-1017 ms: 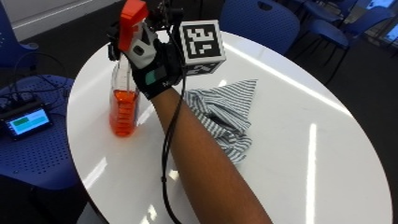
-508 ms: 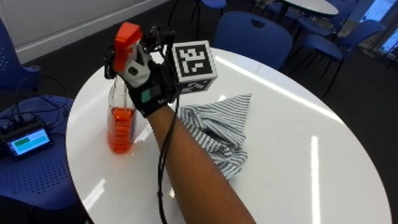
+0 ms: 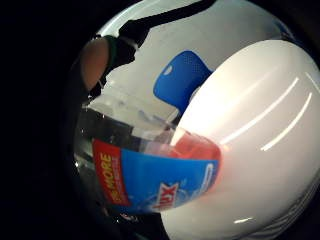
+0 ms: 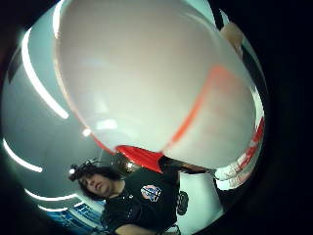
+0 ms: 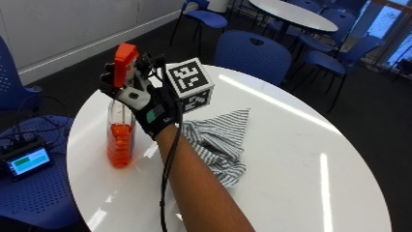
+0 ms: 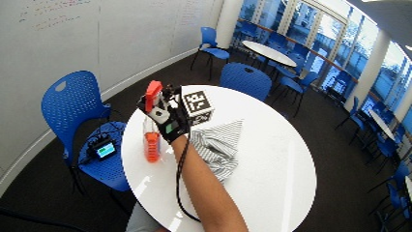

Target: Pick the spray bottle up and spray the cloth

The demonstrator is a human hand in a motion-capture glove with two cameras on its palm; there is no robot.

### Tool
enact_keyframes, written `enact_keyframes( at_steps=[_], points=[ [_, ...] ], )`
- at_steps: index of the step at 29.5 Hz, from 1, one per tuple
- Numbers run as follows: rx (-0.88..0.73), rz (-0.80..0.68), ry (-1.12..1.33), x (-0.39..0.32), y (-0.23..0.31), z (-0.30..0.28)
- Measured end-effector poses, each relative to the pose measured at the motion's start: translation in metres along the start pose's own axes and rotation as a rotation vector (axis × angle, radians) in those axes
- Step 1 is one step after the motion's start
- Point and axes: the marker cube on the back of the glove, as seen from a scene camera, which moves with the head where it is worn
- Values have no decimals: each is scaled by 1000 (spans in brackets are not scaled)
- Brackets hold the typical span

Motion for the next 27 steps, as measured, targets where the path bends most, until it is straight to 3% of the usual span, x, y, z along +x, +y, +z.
enact_keyframes(
  at_steps=[14, 22, 27],
  points=[
    [-13, 56, 83, 19, 21, -7],
    [99, -4, 219, -21, 33, -42],
    [64, -38, 294, -47, 52, -48]
  ],
)
